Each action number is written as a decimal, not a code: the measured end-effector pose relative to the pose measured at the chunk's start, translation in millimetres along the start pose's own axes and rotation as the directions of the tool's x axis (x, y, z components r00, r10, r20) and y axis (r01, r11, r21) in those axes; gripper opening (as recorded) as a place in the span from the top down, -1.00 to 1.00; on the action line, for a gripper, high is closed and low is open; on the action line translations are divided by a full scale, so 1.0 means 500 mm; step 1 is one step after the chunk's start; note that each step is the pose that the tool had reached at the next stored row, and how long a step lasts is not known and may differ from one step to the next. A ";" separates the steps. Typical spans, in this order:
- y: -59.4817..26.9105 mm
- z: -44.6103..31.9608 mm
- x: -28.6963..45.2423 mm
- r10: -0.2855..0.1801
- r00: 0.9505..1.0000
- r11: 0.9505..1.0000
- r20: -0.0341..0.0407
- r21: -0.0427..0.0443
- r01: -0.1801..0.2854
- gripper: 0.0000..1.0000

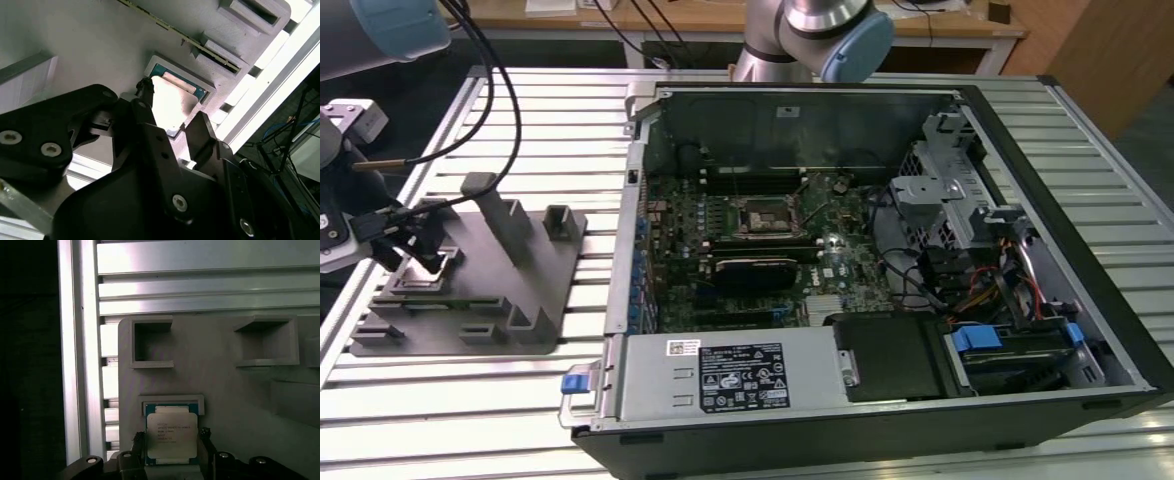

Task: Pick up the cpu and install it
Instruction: 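Pick up the cpu and move it towards the insertion slot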

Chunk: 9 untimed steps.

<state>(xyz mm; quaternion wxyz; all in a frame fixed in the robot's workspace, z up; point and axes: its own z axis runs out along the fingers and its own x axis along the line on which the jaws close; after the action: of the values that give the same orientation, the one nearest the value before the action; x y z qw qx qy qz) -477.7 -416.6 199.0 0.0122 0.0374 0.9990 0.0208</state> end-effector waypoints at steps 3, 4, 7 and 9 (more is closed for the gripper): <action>0.000 0.000 0.000 0.000 1.000 1.000 0.000 0.000 0.000 -0.07; 0.000 0.001 0.000 0.000 1.000 1.000 0.000 0.000 0.000 -0.07; 0.000 0.004 0.000 0.000 1.000 1.000 0.000 0.000 0.000 -0.07; 0.000 0.008 0.000 0.000 1.000 1.000 0.000 0.000 0.000 -0.07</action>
<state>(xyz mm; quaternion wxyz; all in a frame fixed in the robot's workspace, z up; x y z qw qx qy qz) -477.7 -416.6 195.0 0.0122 0.0373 0.9990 0.0208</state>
